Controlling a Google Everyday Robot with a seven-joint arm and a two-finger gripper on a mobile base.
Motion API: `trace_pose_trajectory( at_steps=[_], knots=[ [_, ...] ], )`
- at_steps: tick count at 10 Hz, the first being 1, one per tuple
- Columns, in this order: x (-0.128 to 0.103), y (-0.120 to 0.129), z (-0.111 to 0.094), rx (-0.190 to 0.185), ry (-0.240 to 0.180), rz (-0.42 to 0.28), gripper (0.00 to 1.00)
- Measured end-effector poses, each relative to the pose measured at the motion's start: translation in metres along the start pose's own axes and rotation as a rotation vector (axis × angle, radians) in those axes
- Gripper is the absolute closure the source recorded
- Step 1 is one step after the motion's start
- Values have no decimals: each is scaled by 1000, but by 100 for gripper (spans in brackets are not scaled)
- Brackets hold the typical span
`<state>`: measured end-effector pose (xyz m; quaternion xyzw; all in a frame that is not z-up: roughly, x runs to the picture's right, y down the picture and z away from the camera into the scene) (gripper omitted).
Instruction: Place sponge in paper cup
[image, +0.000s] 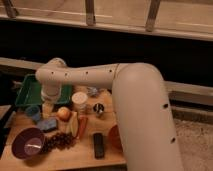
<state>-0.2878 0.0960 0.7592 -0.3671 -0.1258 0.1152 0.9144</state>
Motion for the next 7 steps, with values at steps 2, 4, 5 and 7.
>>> trace_pose_trajectory(
  at_steps=[2, 4, 5, 7],
  knots=[
    [-19, 19, 16, -45, 14, -50, 27],
    [-19, 20, 17, -49, 19, -53, 27],
    [-19, 20, 17, -48, 19, -52, 27],
    [-20, 21, 18, -47, 18, -56, 27]
  ],
)
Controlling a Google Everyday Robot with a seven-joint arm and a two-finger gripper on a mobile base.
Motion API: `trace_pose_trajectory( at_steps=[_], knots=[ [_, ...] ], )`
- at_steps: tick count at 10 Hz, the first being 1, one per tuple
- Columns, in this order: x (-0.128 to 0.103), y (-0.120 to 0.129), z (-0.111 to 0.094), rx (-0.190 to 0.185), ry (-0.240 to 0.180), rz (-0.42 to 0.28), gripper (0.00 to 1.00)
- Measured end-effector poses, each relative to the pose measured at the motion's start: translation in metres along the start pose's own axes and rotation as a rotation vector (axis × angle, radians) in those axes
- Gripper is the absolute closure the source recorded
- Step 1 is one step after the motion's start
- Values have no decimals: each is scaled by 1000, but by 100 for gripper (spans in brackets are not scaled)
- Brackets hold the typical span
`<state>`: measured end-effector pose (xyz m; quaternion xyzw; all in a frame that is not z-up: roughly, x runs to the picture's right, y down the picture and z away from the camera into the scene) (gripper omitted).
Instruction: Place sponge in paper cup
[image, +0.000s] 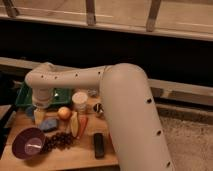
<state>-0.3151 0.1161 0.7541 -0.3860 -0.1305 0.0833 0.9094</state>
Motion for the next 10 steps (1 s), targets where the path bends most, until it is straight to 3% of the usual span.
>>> trace_pose_trajectory(
  at_steps=[5, 8, 10],
  knots=[
    [27, -7, 10, 20, 104, 28, 27],
    [40, -6, 17, 28, 173, -5, 27],
    [43, -4, 23, 49, 176, -32, 27]
  ],
)
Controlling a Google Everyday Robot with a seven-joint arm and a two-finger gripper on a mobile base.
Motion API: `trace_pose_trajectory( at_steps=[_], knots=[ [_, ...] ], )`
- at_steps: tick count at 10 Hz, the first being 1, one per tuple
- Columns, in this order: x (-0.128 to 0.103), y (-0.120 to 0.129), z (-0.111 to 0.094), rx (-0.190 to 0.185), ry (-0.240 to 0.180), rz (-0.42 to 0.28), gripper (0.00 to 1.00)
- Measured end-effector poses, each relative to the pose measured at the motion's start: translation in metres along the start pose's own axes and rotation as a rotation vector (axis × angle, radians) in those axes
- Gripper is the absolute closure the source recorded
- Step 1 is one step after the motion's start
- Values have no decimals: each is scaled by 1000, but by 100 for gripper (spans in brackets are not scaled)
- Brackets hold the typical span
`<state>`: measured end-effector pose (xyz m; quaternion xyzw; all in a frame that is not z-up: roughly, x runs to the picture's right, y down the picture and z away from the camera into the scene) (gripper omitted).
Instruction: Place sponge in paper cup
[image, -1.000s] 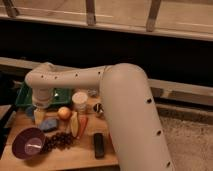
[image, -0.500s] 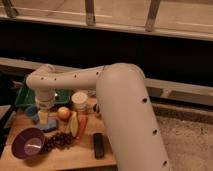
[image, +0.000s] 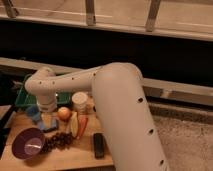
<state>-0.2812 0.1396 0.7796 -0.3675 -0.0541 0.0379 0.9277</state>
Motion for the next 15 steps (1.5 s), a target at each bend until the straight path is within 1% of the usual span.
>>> trace_pose_trajectory(
  at_steps=[3, 5, 7, 11, 13, 14, 15],
  knots=[
    [-8, 2, 14, 58, -26, -22, 27],
    [-12, 1, 23, 66, -40, -29, 27],
    [-21, 1, 37, 52, -60, -49, 27],
    [-33, 6, 59, -3, -95, -50, 27],
    [-35, 10, 68, -32, -112, -42, 27],
    [-38, 12, 70, -40, -119, -44, 28],
    [-42, 16, 73, -49, -126, -49, 34]
  ],
)
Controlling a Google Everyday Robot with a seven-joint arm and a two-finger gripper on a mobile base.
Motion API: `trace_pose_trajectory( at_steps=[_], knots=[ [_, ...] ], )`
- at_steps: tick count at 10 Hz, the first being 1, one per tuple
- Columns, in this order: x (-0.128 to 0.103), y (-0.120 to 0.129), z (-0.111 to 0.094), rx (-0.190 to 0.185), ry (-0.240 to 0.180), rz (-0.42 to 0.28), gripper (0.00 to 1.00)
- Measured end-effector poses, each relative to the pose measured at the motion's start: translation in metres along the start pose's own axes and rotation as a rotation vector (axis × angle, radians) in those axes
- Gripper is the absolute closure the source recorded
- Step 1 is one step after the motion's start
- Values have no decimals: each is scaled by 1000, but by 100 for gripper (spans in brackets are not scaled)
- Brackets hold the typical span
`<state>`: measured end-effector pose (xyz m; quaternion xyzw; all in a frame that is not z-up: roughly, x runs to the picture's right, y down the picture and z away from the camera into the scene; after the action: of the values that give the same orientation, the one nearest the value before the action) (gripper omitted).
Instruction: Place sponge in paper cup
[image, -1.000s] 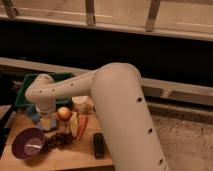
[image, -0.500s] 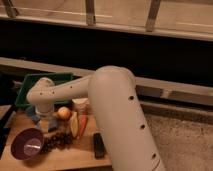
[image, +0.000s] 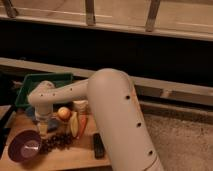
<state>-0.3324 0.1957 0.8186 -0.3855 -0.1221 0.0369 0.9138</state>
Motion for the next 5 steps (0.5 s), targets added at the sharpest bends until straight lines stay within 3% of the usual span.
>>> trace_pose_trajectory(
  at_steps=[5],
  knots=[
    [-2, 4, 4, -22, -39, 11, 84]
  ],
)
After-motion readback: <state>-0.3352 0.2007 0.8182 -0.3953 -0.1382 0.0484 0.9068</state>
